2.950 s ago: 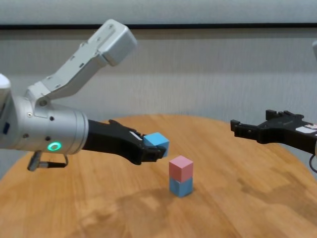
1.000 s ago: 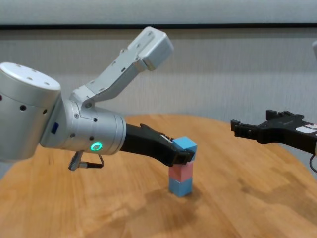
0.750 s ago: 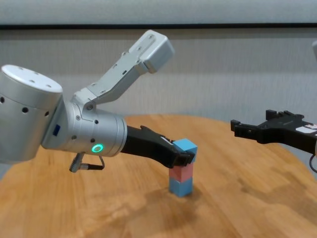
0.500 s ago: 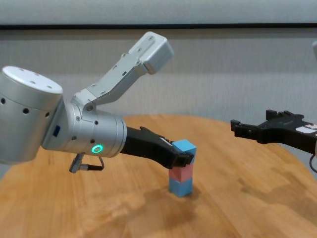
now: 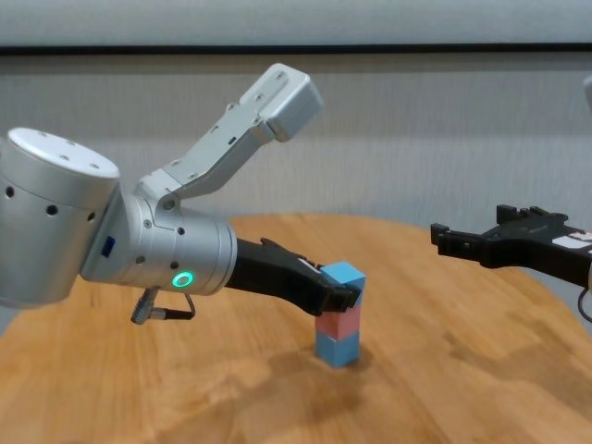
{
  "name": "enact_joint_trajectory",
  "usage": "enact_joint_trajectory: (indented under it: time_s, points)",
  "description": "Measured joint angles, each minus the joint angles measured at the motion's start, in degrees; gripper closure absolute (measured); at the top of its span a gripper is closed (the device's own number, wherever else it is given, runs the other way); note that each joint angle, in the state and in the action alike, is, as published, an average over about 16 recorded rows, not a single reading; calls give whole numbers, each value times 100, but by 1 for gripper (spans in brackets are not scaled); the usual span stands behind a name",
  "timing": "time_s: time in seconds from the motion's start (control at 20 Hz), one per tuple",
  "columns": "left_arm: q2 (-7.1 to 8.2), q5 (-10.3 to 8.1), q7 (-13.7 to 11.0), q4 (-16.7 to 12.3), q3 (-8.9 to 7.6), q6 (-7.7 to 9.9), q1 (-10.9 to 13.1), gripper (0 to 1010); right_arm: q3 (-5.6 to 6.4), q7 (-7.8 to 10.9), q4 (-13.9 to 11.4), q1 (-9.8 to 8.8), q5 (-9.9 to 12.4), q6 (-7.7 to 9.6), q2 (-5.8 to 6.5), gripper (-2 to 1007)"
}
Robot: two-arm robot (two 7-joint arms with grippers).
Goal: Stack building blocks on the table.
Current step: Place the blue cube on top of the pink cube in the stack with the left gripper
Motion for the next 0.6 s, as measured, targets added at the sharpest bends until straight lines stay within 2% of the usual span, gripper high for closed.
enact_joint_trajectory:
  time_s: [0.3, 0.6]
  points:
    - [-14, 4, -12, 29, -9, -21, -10, 564, 0, 0, 0, 0, 0, 0, 0, 0]
    - [6, -6, -16, -26, -34, -25, -2, 435, 0, 0, 0, 0, 0, 0, 0, 1]
